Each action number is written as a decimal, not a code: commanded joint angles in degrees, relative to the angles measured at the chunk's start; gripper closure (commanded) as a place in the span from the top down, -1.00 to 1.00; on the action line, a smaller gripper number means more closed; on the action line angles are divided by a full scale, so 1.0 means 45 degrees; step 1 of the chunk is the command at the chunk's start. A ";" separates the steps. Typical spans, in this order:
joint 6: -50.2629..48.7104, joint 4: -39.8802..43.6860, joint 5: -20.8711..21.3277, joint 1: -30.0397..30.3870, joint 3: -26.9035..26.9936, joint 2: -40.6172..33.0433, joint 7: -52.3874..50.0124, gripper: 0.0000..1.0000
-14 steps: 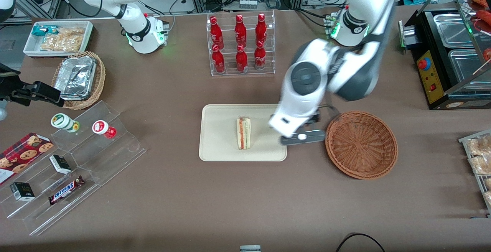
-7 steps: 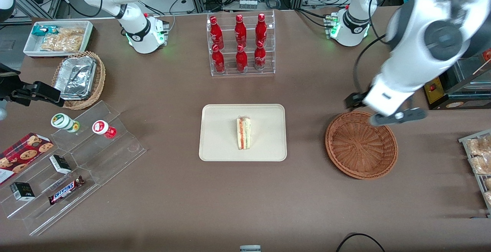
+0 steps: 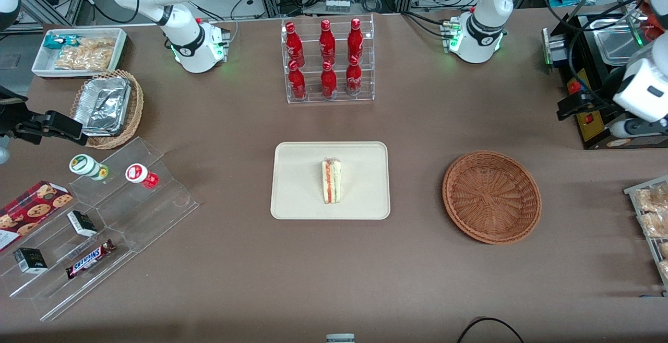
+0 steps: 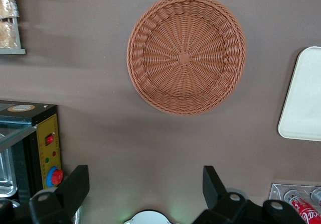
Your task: Place sandwich from basket to tray
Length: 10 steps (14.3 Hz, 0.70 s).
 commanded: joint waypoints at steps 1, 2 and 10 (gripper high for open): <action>-0.0385 0.0711 0.0109 0.0007 -0.0255 0.0096 -0.0068 1.00; -0.0385 0.0809 0.0090 0.0007 -0.0256 0.0097 -0.0049 1.00; -0.0209 0.1473 -0.0027 -0.0012 -0.0256 0.0194 0.0029 1.00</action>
